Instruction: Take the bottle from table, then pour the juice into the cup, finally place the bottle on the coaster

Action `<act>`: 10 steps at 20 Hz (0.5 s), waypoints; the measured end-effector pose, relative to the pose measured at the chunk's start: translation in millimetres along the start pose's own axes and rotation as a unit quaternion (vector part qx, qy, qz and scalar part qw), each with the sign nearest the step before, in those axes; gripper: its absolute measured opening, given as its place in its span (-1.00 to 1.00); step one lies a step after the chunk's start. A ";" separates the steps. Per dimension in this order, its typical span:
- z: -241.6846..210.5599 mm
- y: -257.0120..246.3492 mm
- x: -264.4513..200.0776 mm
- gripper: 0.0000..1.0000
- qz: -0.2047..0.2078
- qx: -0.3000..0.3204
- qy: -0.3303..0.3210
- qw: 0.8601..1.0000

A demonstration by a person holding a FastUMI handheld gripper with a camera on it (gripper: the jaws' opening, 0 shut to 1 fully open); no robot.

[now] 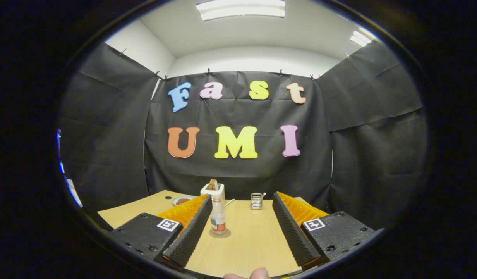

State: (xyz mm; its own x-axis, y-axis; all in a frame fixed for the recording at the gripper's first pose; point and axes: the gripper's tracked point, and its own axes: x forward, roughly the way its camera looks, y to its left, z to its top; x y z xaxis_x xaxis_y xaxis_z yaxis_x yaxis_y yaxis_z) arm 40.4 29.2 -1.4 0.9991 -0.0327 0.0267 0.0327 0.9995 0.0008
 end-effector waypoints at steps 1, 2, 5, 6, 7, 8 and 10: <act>-0.6 -0.3 -0.2 1.00 -0.001 0.001 0.000 1.000; -0.6 0.5 -0.2 1.00 -0.001 0.001 0.002 1.000; -2.1 0.9 -0.4 1.00 -0.002 0.002 0.004 1.000; -2.4 1.4 -0.5 1.00 -0.002 0.002 0.005 1.000; -3.1 1.1 -1.7 1.00 -0.003 0.002 0.005 1.000; -2.1 0.7 -2.6 1.00 -0.004 0.002 0.005 1.000; -0.7 0.2 -3.4 1.00 -0.006 0.001 0.003 1.000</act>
State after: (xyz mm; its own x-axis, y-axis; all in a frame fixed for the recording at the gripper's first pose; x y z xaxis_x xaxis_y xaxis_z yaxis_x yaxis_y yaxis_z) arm 37.1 29.5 -2.2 0.9988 -0.0454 0.0203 0.0453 0.9990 0.0033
